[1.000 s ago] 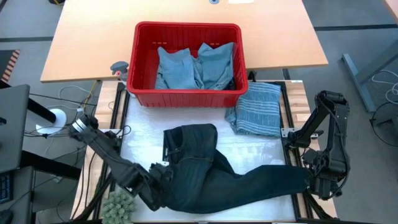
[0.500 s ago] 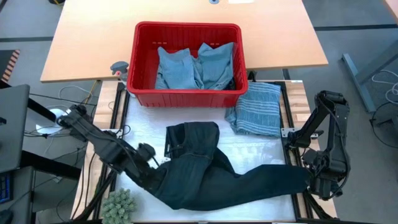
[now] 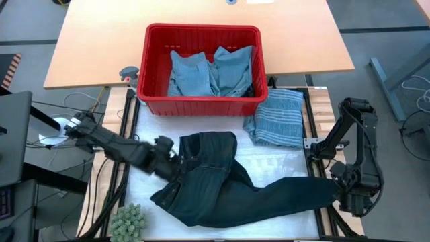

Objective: Fold Laundry from Bin
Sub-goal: Fold the black pants

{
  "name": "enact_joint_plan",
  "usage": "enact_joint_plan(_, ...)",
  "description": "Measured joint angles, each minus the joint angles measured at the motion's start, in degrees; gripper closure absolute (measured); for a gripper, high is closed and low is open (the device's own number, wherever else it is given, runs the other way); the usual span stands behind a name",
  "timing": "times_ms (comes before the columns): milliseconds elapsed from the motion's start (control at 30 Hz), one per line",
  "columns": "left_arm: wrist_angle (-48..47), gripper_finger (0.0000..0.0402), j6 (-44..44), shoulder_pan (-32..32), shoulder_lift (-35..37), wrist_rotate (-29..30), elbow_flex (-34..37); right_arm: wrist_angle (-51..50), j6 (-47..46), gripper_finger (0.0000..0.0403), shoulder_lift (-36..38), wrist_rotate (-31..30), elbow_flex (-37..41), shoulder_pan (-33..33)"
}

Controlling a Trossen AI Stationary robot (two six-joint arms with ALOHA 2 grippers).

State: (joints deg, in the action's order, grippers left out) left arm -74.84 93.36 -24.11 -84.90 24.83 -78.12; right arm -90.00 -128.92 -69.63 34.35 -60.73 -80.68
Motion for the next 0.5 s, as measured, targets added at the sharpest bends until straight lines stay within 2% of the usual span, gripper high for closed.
enact_joint_plan(133,11.52,0.0174,-9.72,8.72,2.69,-1.56,8.58,-0.01,0.26,0.0355,0.00,0.02,0.00,0.02)
enact_joint_plan(300,21.18,0.0174,-19.82,20.44,7.15,-1.25,17.67,0.04,0.81,0.0355,0.00,0.02,0.00,0.02)
enact_joint_plan(500,41.61,0.0175,-35.53,31.13,9.16,-10.71,27.86,0.40,1.47,0.0355,0.00,0.04,0.00,0.04)
